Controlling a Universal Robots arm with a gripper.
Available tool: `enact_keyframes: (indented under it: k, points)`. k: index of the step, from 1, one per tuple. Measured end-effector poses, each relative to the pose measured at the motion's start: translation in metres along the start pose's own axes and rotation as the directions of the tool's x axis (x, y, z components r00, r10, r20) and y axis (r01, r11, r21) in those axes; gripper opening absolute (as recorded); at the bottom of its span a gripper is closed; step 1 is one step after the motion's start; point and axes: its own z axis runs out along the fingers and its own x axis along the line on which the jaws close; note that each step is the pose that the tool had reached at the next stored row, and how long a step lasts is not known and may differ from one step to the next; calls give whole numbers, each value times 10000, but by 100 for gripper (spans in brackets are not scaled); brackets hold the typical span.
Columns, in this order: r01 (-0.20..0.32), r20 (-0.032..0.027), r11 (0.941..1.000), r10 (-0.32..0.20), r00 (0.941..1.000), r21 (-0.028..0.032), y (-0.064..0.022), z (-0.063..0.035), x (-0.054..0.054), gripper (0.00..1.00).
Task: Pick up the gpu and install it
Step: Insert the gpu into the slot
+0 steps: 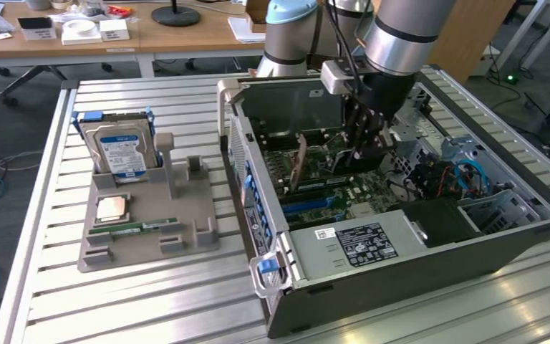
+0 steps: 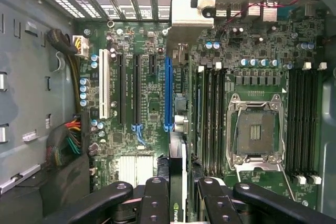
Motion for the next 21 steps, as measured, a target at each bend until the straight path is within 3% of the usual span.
enact_keyframes:
  k: [21]
  points:
    - [11, -2, 10000, -11, 10000, -1, 88, 126, 40, 26]
